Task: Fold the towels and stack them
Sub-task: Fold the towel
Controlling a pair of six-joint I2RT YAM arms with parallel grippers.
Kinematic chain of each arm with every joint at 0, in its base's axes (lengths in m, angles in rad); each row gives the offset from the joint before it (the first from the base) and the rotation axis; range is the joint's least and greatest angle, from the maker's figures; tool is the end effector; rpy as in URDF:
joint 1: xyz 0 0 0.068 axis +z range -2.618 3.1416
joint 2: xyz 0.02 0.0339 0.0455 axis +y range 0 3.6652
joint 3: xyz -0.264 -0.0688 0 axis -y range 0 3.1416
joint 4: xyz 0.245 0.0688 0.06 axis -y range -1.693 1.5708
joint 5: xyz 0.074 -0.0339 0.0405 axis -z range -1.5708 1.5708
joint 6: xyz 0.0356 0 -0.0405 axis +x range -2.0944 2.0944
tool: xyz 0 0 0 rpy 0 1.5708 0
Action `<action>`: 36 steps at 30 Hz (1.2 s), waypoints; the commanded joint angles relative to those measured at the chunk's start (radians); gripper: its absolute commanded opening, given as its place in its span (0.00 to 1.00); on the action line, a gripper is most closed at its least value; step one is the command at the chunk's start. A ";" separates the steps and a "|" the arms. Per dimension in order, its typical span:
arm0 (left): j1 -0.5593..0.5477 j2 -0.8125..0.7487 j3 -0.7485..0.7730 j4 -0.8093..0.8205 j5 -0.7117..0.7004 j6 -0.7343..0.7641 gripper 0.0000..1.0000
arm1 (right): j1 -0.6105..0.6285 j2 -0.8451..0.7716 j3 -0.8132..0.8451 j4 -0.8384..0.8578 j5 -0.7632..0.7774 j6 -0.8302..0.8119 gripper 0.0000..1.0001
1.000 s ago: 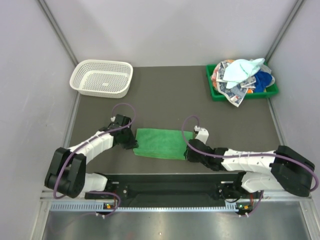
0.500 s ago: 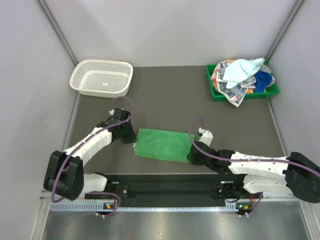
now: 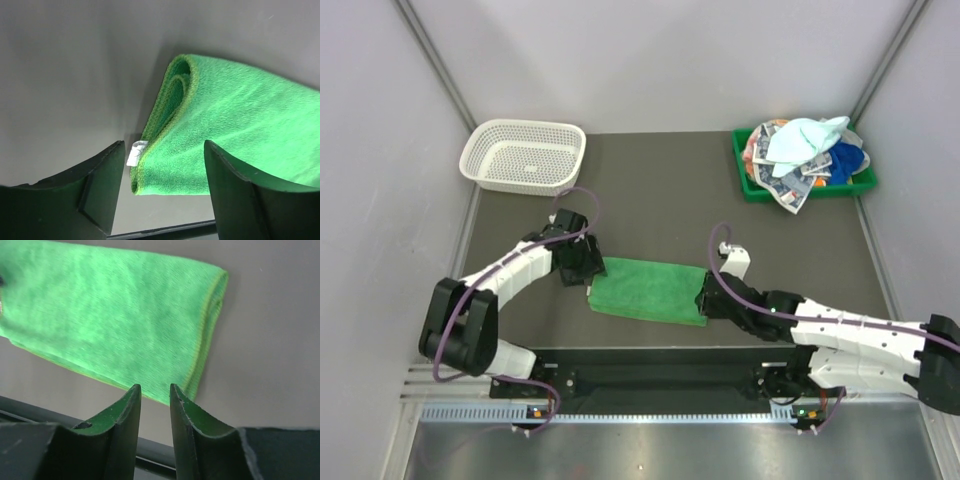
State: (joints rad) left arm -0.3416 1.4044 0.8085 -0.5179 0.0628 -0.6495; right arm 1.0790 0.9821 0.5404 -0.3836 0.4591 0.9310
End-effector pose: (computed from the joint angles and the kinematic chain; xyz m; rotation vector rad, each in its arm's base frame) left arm 0.2452 -0.0896 0.1877 -0.4010 2.7147 -0.3793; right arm 0.1048 0.1621 0.2047 0.0400 2.3373 0.4768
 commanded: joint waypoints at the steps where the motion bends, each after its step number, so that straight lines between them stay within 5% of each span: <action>1: 0.006 0.033 -0.005 0.048 0.054 0.028 0.70 | 0.004 0.052 0.059 0.026 0.024 -0.066 0.31; 21: -0.016 0.232 -0.103 0.082 0.083 -0.012 0.50 | -0.044 0.216 -0.020 0.281 -0.088 -0.123 0.30; 24: -0.033 0.246 -0.106 0.085 0.072 -0.019 0.43 | -0.047 0.227 -0.031 0.292 -0.094 -0.124 0.30; 28: -0.036 0.245 -0.045 0.027 -0.001 -0.001 0.13 | -0.050 0.214 -0.046 0.305 -0.103 -0.115 0.30; 31: -0.042 0.242 0.041 -0.045 -0.131 0.030 0.00 | -0.053 0.190 -0.040 0.295 -0.102 -0.121 0.30; 36: -0.048 0.284 0.184 -0.116 -0.299 0.057 0.00 | -0.068 0.152 0.003 0.229 -0.092 -0.164 0.30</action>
State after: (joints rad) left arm -0.4095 1.6386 0.9413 -0.5587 0.0574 -0.6479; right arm 1.0290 1.1736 0.4980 -0.1364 0.3534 0.8024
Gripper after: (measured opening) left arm 0.055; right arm 0.298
